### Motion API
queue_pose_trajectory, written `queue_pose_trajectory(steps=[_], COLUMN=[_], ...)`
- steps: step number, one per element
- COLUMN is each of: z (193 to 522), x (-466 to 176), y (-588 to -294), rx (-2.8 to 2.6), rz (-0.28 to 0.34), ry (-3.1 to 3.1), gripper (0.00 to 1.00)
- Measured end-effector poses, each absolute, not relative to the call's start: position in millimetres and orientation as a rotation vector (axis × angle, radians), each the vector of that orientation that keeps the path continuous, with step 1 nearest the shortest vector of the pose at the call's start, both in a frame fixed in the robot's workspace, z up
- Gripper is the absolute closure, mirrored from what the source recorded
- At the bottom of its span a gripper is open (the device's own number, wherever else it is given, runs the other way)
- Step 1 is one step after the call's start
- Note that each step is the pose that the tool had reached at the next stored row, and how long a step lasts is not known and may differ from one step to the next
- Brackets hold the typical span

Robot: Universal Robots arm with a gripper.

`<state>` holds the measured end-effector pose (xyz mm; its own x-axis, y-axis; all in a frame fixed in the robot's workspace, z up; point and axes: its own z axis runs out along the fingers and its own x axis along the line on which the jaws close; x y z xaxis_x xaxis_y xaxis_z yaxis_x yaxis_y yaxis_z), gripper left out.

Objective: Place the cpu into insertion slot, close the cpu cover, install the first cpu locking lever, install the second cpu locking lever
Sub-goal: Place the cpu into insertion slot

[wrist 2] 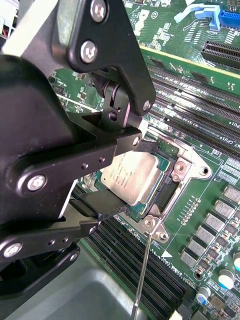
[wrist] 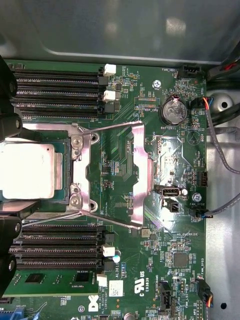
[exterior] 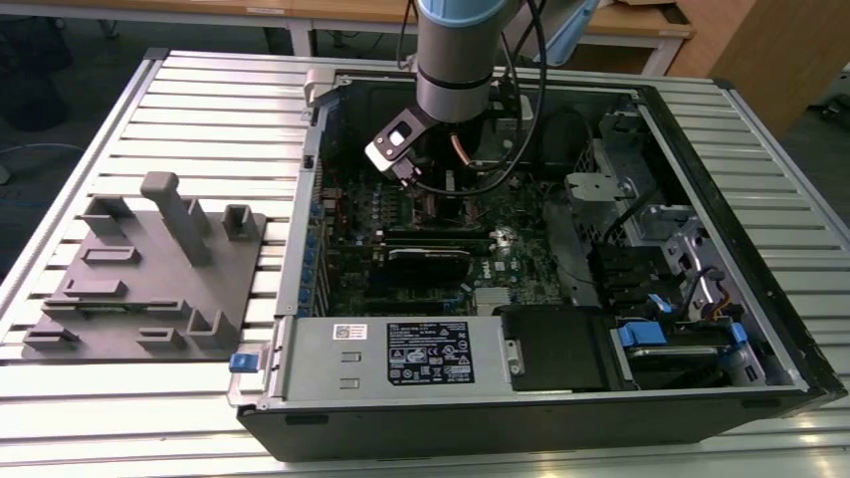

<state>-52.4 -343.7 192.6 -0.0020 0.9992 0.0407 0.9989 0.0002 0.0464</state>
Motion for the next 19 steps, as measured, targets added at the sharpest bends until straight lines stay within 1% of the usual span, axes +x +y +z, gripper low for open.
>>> queue_pose_trajectory(steps=[19], z=[193.2], x=[-52.5], y=[-343.7], rx=[2.232], rz=[0.096], ry=[2.203], gripper=[0.46])
